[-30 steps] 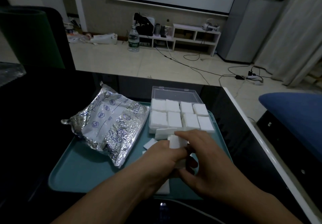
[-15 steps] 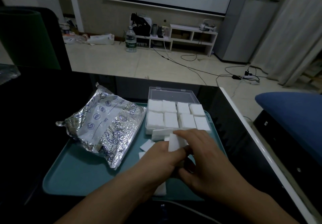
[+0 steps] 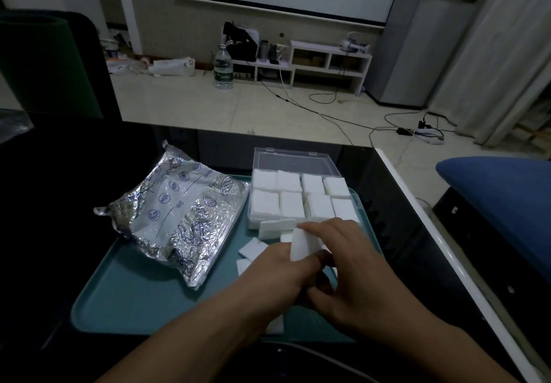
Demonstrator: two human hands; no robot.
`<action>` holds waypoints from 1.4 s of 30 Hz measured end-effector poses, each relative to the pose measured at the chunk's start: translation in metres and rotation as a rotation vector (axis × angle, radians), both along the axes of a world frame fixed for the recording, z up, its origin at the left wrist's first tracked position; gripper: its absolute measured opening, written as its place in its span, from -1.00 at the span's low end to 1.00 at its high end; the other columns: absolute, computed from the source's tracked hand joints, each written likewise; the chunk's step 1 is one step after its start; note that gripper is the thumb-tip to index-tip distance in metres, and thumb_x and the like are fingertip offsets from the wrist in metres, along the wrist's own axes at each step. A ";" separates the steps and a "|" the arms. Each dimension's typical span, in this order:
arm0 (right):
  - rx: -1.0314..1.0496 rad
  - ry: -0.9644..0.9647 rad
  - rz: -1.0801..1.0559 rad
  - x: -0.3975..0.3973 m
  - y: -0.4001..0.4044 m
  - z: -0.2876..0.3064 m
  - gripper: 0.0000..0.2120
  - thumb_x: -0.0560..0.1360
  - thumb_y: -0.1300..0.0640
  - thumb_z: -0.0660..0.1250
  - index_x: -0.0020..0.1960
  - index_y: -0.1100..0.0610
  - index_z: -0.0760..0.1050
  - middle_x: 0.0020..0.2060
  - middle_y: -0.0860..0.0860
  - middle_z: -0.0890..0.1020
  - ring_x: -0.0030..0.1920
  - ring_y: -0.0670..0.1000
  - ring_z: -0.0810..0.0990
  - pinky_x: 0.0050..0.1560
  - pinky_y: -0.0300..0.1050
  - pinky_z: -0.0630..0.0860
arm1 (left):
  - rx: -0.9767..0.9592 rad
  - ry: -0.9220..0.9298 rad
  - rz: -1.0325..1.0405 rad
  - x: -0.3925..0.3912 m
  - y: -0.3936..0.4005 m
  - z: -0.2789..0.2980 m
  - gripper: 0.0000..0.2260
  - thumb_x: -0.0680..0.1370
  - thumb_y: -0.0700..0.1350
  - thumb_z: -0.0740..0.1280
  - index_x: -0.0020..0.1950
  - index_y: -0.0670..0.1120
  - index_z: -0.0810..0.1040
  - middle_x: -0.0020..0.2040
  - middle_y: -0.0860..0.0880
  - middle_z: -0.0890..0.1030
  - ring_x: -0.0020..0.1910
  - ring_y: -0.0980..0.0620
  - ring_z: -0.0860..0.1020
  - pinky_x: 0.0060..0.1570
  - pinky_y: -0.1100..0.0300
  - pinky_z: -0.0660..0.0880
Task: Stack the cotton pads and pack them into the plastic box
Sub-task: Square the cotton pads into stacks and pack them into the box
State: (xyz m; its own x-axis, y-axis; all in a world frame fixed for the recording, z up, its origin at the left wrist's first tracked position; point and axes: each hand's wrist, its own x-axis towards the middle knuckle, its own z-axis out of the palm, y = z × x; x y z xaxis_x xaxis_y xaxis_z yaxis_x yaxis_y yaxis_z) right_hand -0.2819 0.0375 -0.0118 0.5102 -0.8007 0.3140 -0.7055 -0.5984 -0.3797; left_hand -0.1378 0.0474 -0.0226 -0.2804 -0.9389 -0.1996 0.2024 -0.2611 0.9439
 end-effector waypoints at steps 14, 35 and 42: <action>-0.001 -0.003 0.000 0.001 0.000 -0.002 -0.30 0.29 -0.11 0.40 0.39 -0.02 0.30 0.27 -0.16 0.36 0.30 -0.18 0.27 0.28 -0.22 0.32 | -0.023 -0.059 0.026 -0.001 -0.001 -0.004 -0.81 0.58 -0.13 0.34 -0.04 -0.25 0.64 -0.20 -0.19 0.65 -0.19 -0.06 0.61 -0.13 0.09 0.52; 0.769 -0.778 -0.252 -0.005 -0.003 0.020 -0.89 0.48 0.23 0.38 -0.08 0.27 0.64 -0.22 0.17 0.70 -0.19 0.00 0.66 -0.08 -0.17 0.58 | -0.061 -0.036 -0.064 0.000 0.000 0.003 -0.85 0.63 -0.15 0.24 -0.07 -0.14 0.57 -0.39 -0.12 0.54 -0.48 0.01 0.46 -0.34 0.17 0.45; 0.494 -0.700 -0.536 -0.037 -0.054 0.044 -0.92 0.51 0.17 0.39 -0.01 0.09 0.62 -0.17 0.00 0.68 -0.21 -0.07 0.62 -0.29 -0.26 0.47 | -0.422 -0.703 0.082 0.004 -0.021 0.000 -0.84 0.58 0.10 0.28 0.07 0.09 0.58 -0.19 0.11 0.64 -0.22 0.19 0.58 -0.07 0.18 0.51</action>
State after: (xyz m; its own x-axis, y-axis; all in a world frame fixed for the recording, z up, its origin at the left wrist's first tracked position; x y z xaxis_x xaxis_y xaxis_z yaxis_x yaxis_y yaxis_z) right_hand -0.3185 -0.0163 0.0322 -0.1272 -0.9916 -0.0239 -0.3590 0.0685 -0.9308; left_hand -0.1335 0.0266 -0.0230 -0.1486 -0.9863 0.0717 -0.4690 0.1341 0.8729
